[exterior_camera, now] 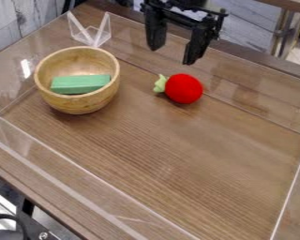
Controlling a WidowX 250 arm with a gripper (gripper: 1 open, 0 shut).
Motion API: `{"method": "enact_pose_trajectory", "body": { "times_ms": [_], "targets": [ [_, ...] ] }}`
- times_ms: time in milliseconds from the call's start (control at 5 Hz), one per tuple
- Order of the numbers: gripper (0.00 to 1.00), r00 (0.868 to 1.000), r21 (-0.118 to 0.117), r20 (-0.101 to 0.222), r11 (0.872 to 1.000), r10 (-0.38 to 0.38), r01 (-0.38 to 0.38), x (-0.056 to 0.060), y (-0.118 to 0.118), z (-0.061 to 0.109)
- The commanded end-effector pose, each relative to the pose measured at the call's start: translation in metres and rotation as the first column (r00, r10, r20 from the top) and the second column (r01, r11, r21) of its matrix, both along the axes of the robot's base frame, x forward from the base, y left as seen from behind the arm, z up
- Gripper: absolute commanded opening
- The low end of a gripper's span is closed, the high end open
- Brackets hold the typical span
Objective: Move the red fruit to the right
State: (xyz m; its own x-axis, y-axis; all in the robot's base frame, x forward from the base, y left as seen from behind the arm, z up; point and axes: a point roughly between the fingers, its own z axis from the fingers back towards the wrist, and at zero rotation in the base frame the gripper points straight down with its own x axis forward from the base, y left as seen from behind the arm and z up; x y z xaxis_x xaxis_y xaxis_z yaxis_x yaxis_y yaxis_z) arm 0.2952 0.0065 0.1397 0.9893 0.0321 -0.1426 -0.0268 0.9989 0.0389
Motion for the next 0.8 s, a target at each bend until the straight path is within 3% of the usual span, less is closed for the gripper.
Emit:
{"method": "enact_pose_trajectory", "body": {
  "times_ms": [0, 400, 600],
  "targets": [
    [1.00, 0.999, -0.002, 0.045, 1.000, 0.028, -0.028, 0.012, -0.007, 0.001],
    [1.00, 0.998, -0.007, 0.064, 1.000, -0.023, 0.023, 0.011, 0.010, 0.013],
    [1.00, 0.997, -0.011, 0.076, 0.999, -0.034, 0.035, 0.008, -0.003, 0.022]
  ]
}}
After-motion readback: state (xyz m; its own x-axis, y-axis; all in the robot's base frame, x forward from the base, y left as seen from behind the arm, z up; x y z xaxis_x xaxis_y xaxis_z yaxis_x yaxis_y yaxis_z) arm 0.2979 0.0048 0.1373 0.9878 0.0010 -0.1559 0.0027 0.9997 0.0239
